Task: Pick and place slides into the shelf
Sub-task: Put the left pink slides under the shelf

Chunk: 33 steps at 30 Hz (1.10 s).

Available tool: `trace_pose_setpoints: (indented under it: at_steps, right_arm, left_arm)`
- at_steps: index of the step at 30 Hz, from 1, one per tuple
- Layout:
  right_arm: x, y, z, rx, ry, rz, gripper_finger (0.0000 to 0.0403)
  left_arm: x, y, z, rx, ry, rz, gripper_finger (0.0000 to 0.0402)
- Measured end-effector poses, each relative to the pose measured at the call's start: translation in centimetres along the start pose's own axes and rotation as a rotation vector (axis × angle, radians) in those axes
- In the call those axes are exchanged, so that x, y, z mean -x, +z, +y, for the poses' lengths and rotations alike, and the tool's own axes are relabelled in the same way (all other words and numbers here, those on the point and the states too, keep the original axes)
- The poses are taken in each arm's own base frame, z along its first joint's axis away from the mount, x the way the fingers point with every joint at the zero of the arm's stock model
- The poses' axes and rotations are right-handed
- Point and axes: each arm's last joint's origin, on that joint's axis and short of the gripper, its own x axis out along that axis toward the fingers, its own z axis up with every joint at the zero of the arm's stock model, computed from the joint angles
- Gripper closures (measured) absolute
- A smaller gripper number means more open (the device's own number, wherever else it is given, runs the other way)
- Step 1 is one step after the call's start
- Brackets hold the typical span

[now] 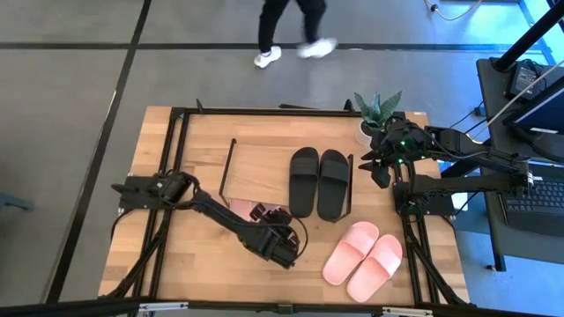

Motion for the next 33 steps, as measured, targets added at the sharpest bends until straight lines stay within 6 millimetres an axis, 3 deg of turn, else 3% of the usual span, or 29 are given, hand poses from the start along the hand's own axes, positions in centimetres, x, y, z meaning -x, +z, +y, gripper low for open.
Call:
trace_pose_setpoints:
  at_steps: [4,9,15,20,33]
  right_arm:
    - [0.0,0.0,0.0,-0.002,0.000,0.000,0.0243]
    - [0.0,0.0,0.0,-0.003,0.000,0.000,0.0243]
    - [0.0,0.0,0.0,-0.003,0.000,0.000,0.0243]
    - [0.0,0.0,0.0,-0.029,0.001,0.000,0.0243]
    - [0.0,0.0,0.0,-0.061,0.001,-0.002,0.0243]
  left_arm:
    - [1.8,0.2,-0.3,-0.038,-0.001,-0.018,0.0248]
    - [4.1,-0.1,-0.8,-0.221,-0.021,-0.024,0.0248]
    - [7.7,-3.4,-1.1,-0.500,-0.051,-0.067,0.0248]
    - [10.9,-6.7,-1.2,-0.604,-0.087,-0.182,0.0248]
    - [11.8,-8.1,-1.1,-0.649,-0.149,-0.053,0.0248]
